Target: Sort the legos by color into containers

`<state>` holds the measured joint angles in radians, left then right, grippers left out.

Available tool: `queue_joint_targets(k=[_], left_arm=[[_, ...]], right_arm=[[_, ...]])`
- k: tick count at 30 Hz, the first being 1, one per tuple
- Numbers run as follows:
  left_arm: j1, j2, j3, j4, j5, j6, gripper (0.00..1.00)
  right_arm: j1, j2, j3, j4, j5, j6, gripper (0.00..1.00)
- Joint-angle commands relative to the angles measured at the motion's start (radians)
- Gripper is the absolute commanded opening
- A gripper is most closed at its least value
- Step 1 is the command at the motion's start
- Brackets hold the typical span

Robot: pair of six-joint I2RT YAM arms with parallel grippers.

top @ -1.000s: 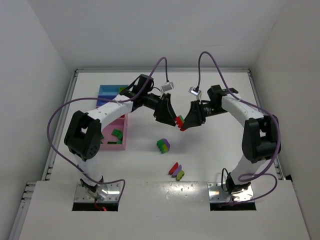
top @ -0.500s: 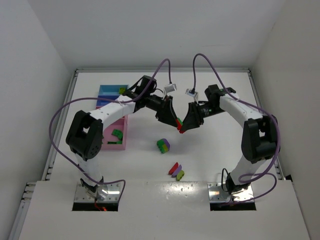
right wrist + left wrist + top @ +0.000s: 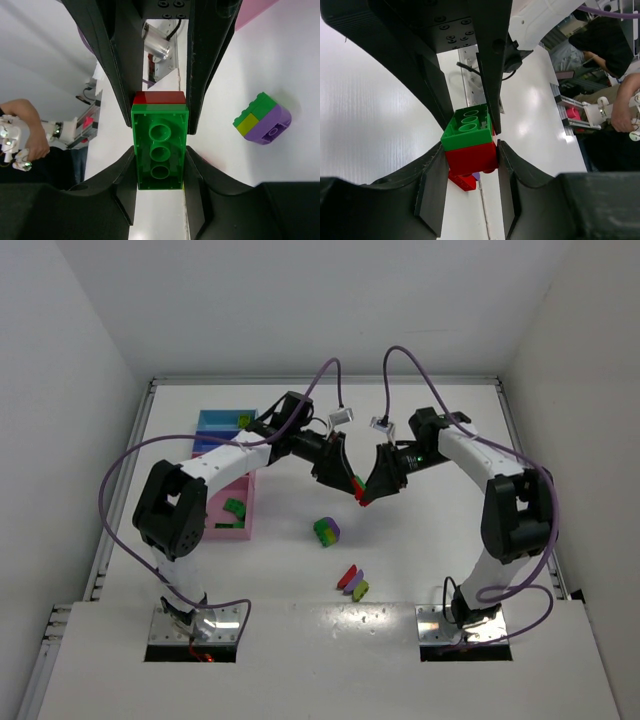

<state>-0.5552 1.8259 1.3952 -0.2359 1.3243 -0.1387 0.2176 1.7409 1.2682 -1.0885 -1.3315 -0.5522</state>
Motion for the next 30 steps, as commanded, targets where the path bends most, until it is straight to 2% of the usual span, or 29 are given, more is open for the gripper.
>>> queue_joint_targets(k=[1,6,10,11,13,14,15,20,24,30], left_arm=[[-0.029,-0.03,-0.015,0.021,0.038,0.047,0.04],[-0.029,-0.039,-0.024,0.021,0.038,0.047,0.03],[-0.029,-0.039,-0.024,0.021,0.038,0.047,0.01],[-0.029,-0.03,-0.024,0.021,0.038,0.047,0.01],[-0.029,-0.03,-0.015,0.021,0.038,0.047,0.01],[-0.029,-0.03,-0.015,0.021,0.038,0.047,0.01],[-0.029,-0.03,-0.015,0.021,0.038,0.047,0.01],[-0.029,-0.03,-0.024,0.021,0.038,0.047,0.01],[-0.017,-0.049,-0.067,0.021,0.02,0.057,0.01],[-0.008,-0.112,-0.175,0.021,-0.016,0.088,0.01]], right_arm=[[-0.004,0.012,0.059,0.01,-0.104,-0.023,0.39],[-0.004,0.031,0.079,-0.019,-0.123,-0.023,0.55],[-0.004,0.04,0.088,-0.028,-0.132,-0.023,0.57],[-0.004,0.04,0.088,-0.028,-0.132,-0.032,0.54],[-0.004,0.04,0.088,-0.028,-0.132,-0.032,0.41],[-0.004,0.04,0.088,-0.028,-0.132,-0.032,0.29],[-0.004,0.04,0.088,-0.028,-0.132,-0.032,0.24],[-0.026,0.04,0.079,-0.028,-0.141,-0.041,0.08],[-0.069,0.04,0.079,-0.06,-0.153,-0.074,0.0],[-0.2,-0.001,0.079,-0.149,-0.172,-0.166,0.0]])
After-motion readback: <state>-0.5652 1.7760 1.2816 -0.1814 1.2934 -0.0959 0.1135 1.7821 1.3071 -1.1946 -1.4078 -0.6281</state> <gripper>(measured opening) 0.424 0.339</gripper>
